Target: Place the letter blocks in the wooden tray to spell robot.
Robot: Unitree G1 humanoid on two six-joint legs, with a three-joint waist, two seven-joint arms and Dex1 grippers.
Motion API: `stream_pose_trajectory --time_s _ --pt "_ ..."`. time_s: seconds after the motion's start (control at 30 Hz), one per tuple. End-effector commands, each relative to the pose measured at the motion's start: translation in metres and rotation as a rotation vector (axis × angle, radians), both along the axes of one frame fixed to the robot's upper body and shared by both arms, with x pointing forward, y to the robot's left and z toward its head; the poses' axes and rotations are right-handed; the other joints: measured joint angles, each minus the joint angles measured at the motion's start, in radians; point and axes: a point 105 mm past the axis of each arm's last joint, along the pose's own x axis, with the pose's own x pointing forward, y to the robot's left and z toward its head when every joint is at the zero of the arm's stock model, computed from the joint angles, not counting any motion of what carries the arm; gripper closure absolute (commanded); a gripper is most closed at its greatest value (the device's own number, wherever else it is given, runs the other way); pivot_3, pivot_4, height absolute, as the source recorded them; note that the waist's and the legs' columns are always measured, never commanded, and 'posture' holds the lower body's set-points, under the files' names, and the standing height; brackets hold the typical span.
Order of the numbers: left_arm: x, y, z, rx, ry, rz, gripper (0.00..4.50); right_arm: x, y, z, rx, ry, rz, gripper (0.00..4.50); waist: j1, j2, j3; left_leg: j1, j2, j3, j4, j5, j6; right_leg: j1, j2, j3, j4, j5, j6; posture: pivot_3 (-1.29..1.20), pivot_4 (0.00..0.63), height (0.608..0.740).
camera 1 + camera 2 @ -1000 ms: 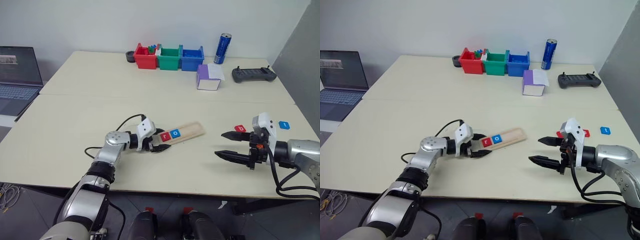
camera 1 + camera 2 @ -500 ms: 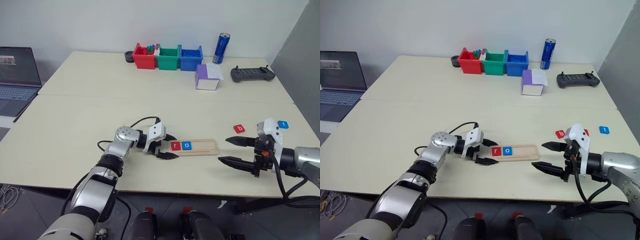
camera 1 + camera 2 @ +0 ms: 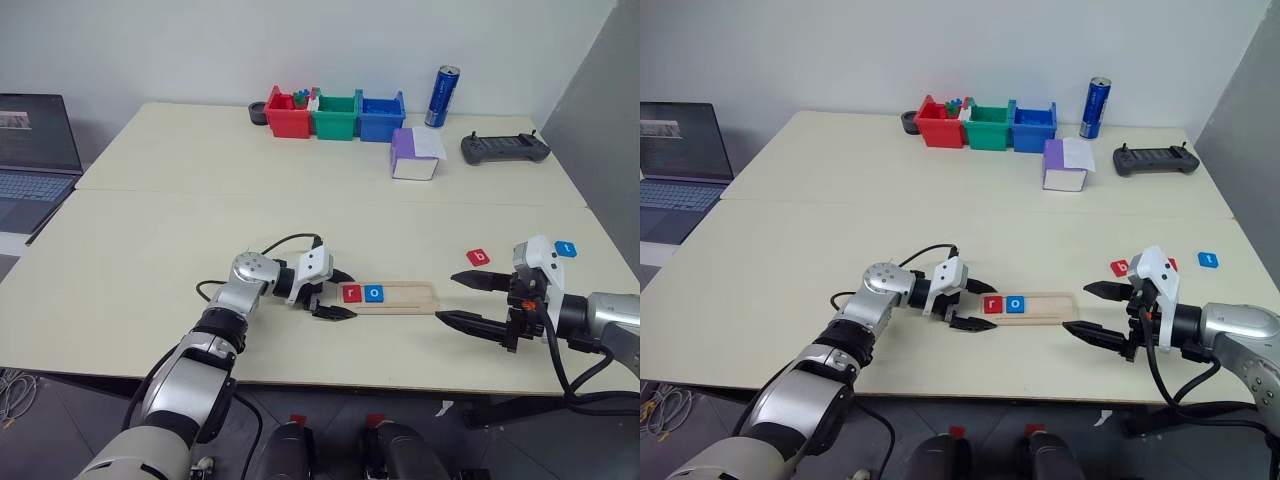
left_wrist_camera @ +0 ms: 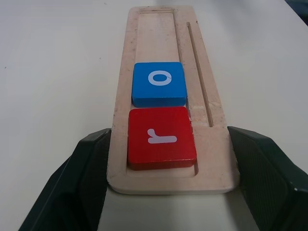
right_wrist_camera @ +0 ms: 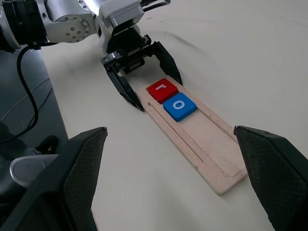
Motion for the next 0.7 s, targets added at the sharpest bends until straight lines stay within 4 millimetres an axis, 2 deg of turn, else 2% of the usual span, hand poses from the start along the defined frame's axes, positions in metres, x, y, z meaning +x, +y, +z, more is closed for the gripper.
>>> stream_pose_trajectory --time_s 0.03,0.13,0.5,0.6,0.7 --pt "0.001 0.002 0.002 0.012 0.013 0.002 0.56 -0.001 0.004 0.007 0.003 -0.035 0.023 0.0 0.0 0.0 0.0 0.0 0.0 0.0 0.0 0.0 0.0 0.0 0.0 0.0 0.0 0.0 0.0 0.0 0.15 0.74" --pt "0.001 0.004 0.002 0.015 0.022 0.01 0.03 0.0 0.004 0.007 0.003 -0.034 0.025 0.0 -0.001 0.0 0.0 0.0 0.0 0.0 0.0 0.0 0.0 0.0 0.0 0.0 0.0 0.0 0.0 0.0 0.15 0.74" --pt "-0.001 0.015 0.01 -0.03 0.006 0.062 0.03 0.003 0.005 0.008 0.006 -0.04 0.027 0.0 -0.012 0.0 0.0 0.0 0.001 0.0 0.0 0.0 0.0 0.0 0.0 0.0 0.0 0.0 0.0 0.0 0.15 0.74" --pt "-0.007 0.024 0.025 -0.106 -0.019 0.103 0.03 0.004 0.006 0.008 0.013 -0.041 0.023 0.0 -0.022 0.0 0.0 0.0 0.001 0.0 0.0 0.0 0.0 0.0 0.001 0.0 0.0 0.0 0.0 0.0 0.15 0.74" --pt "-0.015 0.035 0.032 -0.126 -0.033 0.132 0.03 0.003 0.007 0.007 0.016 -0.038 0.022 0.0 -0.024 0.0 0.0 0.0 0.002 0.0 -0.001 0.0 0.0 -0.001 0.001 0.001 0.001 0.0 0.0 0.0 0.15 0.74"
